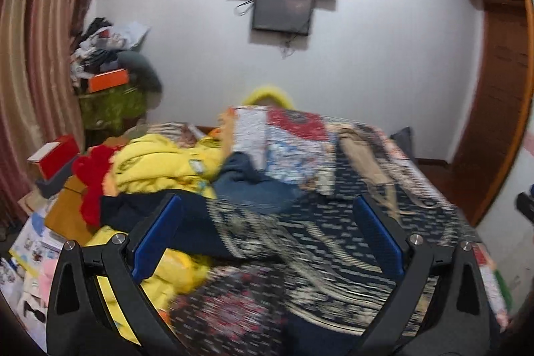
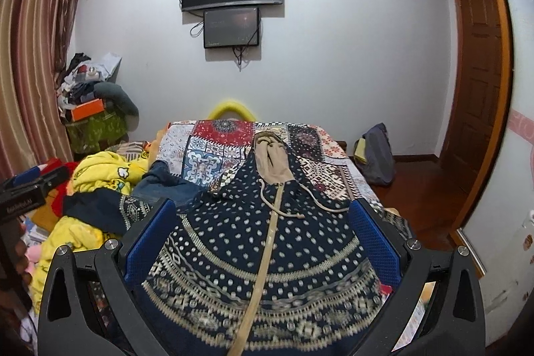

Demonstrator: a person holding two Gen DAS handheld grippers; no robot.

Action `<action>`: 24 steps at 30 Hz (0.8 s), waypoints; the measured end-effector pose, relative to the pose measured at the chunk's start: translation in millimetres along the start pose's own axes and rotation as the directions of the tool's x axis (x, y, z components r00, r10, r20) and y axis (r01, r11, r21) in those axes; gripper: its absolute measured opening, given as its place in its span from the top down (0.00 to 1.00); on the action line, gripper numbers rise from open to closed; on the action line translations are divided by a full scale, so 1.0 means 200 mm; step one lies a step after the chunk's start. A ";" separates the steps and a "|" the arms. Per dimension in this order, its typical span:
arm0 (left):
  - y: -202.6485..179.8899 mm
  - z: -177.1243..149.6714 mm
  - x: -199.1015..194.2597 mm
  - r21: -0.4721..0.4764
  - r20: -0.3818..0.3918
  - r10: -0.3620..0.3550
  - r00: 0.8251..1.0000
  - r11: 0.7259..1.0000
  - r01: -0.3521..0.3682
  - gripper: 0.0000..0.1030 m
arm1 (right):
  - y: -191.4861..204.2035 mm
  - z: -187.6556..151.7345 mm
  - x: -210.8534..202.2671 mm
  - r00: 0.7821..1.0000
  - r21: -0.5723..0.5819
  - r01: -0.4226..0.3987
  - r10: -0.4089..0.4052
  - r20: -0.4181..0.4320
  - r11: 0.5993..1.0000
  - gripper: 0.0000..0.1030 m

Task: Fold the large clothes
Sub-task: 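Grasp the navy hoodie's sleeve cuff with the left gripper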

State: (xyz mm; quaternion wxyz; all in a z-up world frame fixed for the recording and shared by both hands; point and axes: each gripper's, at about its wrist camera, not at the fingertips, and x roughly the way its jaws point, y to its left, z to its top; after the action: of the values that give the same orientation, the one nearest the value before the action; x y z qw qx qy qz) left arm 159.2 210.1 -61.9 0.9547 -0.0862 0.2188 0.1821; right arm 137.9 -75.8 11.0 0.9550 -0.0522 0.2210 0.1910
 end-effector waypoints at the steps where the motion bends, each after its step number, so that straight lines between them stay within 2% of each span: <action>1: 0.04 0.01 0.04 0.000 -0.007 0.014 1.000 1.000 -0.014 0.00 | 0.01 0.01 0.04 1.000 -0.010 -0.002 0.002 -0.007 1.000 0.00; 3: 0.15 0.02 0.14 -0.010 -0.036 0.032 0.999 0.999 -0.032 0.00 | 0.03 0.03 0.15 1.000 -0.028 -0.006 0.005 -0.026 1.000 0.00; 7: 0.42 0.00 0.37 -0.120 -0.135 0.004 0.991 0.993 -0.020 0.00 | 0.05 0.03 0.37 0.994 -0.038 -0.041 0.037 -0.102 0.998 0.00; 12: 0.72 -0.16 0.67 -0.282 -0.302 -0.087 0.949 0.959 -0.001 0.00 | 0.07 -0.07 0.66 0.966 -0.026 -0.074 0.065 -0.250 0.997 0.00; 14: 0.84 -0.26 0.78 -0.369 -0.367 -0.130 0.921 0.929 -0.016 0.00 | 0.07 -0.13 0.75 0.948 -0.032 -0.073 0.059 -0.313 0.997 0.01; 16: 0.92 -0.33 0.84 -0.425 -0.400 -0.154 0.903 0.905 -0.034 0.00 | 0.07 -0.19 0.83 0.930 -0.043 -0.071 0.050 -0.364 0.997 0.01; 18: 1.02 -0.42 0.90 -0.498 -0.423 -0.195 0.885 0.866 -0.047 0.06 | 0.05 -0.24 0.90 0.909 -0.039 -0.074 0.052 -0.413 0.996 0.01; 20: 1.09 -0.48 0.96 -0.553 -0.429 -0.231 0.873 0.832 -0.052 0.09 | 0.04 -0.27 0.94 0.891 -0.030 -0.078 0.056 -0.451 0.997 0.01; 22: 1.14 -0.52 1.01 -0.592 -0.424 -0.252 0.870 0.804 -0.055 0.11 | 0.02 -0.30 0.98 0.873 -0.012 -0.088 0.072 -0.483 0.996 0.01; 24: 1.19 -0.54 1.06 -0.625 -0.412 -0.269 0.871 0.779 -0.056 0.14 | 0.01 -0.32 1.00 0.863 0.000 -0.090 0.078 -0.499 0.996 0.01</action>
State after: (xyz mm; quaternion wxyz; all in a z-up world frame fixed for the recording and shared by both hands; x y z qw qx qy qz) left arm 202.8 468.8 -273.6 0.7971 -0.4491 0.3706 0.1602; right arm 277.0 -16.8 -134.9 0.8558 -0.1010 0.4596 0.2148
